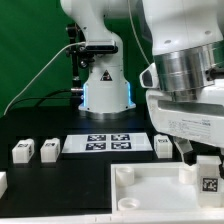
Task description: Assemble one leg
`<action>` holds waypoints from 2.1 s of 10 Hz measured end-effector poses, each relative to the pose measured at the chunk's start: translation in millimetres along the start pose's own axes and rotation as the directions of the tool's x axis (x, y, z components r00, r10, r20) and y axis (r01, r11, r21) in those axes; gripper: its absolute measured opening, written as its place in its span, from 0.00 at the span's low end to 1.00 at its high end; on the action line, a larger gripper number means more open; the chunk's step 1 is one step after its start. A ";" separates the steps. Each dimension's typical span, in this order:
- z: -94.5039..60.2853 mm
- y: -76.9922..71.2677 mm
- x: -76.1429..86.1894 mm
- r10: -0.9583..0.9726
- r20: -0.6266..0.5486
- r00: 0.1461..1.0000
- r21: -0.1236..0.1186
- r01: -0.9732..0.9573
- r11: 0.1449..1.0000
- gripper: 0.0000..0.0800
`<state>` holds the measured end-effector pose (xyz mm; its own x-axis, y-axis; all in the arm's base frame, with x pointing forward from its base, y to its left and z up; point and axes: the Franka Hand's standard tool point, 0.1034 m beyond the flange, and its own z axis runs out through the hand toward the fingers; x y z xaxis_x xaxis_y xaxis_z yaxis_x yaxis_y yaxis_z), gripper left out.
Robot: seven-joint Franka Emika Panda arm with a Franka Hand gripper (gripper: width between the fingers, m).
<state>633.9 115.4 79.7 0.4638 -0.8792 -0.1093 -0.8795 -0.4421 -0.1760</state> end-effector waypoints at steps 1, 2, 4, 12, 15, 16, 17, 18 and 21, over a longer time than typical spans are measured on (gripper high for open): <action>0.5 1.2 2.3 -0.112 -0.001 0.994 -0.001 0.112 0.994 0.81; 0.4 1.5 3.0 -0.196 -0.001 0.981 -0.001 0.196 0.981 0.81; 6.7 4.3 0.4 -0.486 -0.013 0.874 -0.050 0.485 0.873 0.81; 9.4 4.4 -0.1 -0.491 -0.025 0.871 -0.077 0.488 0.870 0.37; 9.4 4.5 0.6 -0.144 -0.037 0.989 -0.069 0.141 0.988 0.37; 10.1 4.4 -1.2 0.029 -0.043 0.999 -0.068 -0.032 0.997 0.37; 10.9 4.2 -4.2 0.210 -0.052 0.976 -0.063 -0.213 0.975 0.37; 11.1 3.7 -5.4 0.379 -0.060 0.923 -0.052 -0.382 0.923 0.37; 11.2 3.3 -4.0 0.701 -0.051 0.711 -0.006 -0.703 0.712 0.37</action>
Offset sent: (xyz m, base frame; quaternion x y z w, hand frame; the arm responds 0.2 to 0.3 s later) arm -0.0040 0.0090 -0.0148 -0.0758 0.0338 -0.4093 0.9086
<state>630.4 119.4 68.6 -0.2927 -0.9442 -0.1510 -0.9523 0.3021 -0.0427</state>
